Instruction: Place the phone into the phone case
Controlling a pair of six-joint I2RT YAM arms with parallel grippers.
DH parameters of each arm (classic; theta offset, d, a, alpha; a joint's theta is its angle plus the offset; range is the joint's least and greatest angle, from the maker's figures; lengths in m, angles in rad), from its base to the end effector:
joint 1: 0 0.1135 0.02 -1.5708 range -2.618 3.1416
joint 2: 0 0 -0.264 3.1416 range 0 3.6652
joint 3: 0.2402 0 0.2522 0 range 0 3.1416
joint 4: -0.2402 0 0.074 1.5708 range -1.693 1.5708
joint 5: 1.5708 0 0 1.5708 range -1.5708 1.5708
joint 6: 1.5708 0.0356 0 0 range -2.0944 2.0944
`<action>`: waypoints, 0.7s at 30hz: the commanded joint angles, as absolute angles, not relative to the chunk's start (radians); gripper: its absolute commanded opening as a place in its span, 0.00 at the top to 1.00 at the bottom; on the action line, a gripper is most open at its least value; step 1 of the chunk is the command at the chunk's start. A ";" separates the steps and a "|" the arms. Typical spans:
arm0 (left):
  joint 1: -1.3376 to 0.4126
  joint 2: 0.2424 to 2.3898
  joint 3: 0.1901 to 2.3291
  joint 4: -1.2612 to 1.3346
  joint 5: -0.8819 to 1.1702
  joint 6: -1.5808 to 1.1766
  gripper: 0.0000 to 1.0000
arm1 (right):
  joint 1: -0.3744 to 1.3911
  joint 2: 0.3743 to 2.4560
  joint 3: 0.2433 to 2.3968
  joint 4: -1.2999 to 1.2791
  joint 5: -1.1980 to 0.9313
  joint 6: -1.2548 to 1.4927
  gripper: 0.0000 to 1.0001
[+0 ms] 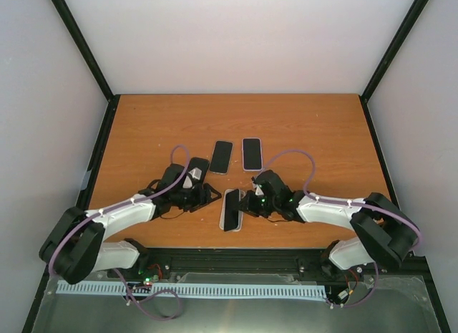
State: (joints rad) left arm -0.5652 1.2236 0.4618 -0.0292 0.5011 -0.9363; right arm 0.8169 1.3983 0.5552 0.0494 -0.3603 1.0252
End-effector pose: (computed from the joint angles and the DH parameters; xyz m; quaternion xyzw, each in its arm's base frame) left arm 0.1790 -0.1338 0.1613 -0.0727 0.8981 -0.4189 0.1128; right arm 0.1672 0.1964 0.1541 0.0272 0.9126 0.3971 0.0935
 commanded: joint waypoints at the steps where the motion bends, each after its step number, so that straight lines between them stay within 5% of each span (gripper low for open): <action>1: -0.580 1.278 0.462 0.057 0.507 -0.937 0.32 | 0.783 1.422 0.539 0.132 -0.387 1.060 0.97; 21: -0.634 1.444 0.403 0.244 0.546 -0.988 0.43 | 0.710 1.396 0.432 0.345 -0.426 1.137 0.97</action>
